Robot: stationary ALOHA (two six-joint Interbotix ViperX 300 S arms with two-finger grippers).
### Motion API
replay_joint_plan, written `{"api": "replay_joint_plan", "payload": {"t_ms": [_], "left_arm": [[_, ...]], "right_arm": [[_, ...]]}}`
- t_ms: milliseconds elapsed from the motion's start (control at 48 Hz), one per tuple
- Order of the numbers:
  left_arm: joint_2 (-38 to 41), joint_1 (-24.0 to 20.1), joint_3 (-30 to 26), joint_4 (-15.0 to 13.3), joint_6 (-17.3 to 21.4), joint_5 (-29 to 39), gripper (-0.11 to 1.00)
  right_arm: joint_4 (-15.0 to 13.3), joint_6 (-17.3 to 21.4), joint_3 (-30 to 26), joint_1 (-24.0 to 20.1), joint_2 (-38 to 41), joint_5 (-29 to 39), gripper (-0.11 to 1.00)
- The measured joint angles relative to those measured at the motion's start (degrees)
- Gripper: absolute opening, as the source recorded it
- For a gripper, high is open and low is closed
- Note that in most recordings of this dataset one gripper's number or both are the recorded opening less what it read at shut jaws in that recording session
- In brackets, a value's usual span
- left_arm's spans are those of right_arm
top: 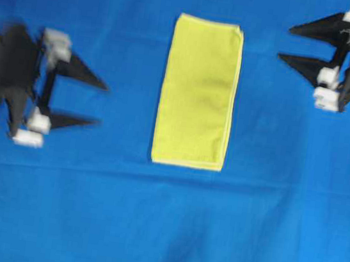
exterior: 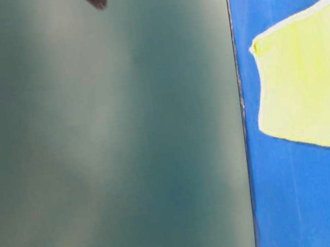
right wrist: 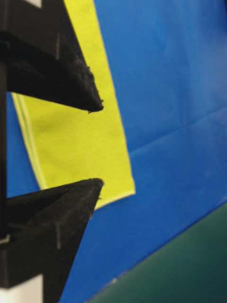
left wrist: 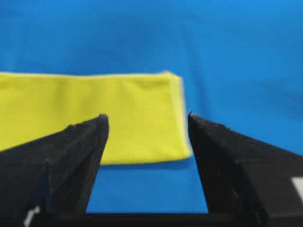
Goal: Fold the yellow towel.
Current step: 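Lay the towel down, release, and retract both grippers outward, then move both grippers to the top corners of the vertical strip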
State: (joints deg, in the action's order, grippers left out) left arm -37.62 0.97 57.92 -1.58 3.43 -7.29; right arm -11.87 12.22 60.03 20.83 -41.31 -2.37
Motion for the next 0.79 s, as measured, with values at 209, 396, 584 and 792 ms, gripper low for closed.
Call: {"api": "replay_joint_plan", "payload": {"t_ms": [209, 396, 584, 792], "left_arm": [[-6.9, -4.4, 7.2, 0.0, -1.5, -3.9, 0.65], [-7.7, -5.2, 8.7, 0.0, -3.0, -4.7, 0.65], [-7.0, -5.3, 8.7, 0.0, -2.9, -4.8, 0.65], [-7.0, -5.4, 8.7, -0.1, -3.2, -5.3, 0.65]], "right_arm": [[0.1, 3.7, 5.4, 0.0, -3.5, -1.0, 0.62], [0.0, 4.2, 6.0, -0.1, -3.1, -1.8, 0.62], [0.0, 4.2, 6.0, -0.1, -2.6, -2.1, 0.62], [0.1, 4.4, 6.0, -0.1, -2.2, -2.1, 0.62]]}}
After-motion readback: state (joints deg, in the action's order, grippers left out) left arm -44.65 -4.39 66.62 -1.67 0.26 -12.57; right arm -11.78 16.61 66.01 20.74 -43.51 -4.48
